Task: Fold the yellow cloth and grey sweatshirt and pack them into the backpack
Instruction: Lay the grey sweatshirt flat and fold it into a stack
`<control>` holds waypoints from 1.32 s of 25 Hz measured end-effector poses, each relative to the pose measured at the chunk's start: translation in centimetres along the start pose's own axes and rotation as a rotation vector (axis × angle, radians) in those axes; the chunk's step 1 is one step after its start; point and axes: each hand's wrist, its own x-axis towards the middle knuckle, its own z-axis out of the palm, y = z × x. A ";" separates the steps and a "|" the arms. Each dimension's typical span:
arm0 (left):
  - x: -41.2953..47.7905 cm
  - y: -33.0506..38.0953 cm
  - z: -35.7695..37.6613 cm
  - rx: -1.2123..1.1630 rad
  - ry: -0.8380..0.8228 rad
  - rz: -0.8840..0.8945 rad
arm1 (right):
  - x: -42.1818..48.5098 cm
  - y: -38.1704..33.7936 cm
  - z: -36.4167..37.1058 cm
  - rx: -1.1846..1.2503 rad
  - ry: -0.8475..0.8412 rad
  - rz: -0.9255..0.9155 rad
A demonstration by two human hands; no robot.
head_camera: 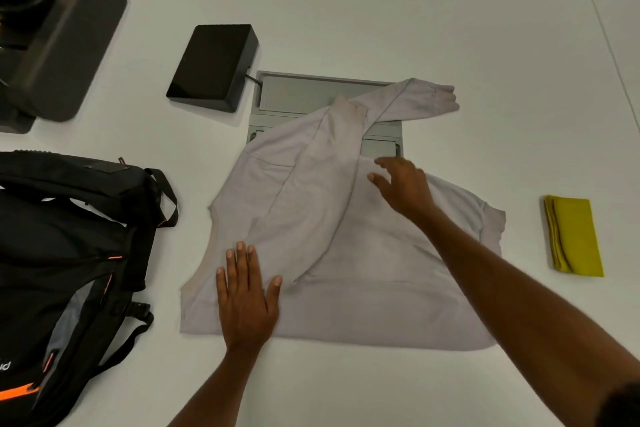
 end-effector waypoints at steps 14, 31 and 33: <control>0.5 -0.4 0.8 0.029 0.008 -0.009 | 19.7 -8.3 -1.0 -0.399 -0.054 -0.362; 0.4 -0.5 0.5 -0.014 0.013 0.025 | 8.5 -8.5 -11.4 -0.073 0.189 -0.153; 0.3 -0.9 0.4 -0.088 0.023 0.025 | 4.6 -8.5 -12.4 0.190 0.204 -0.067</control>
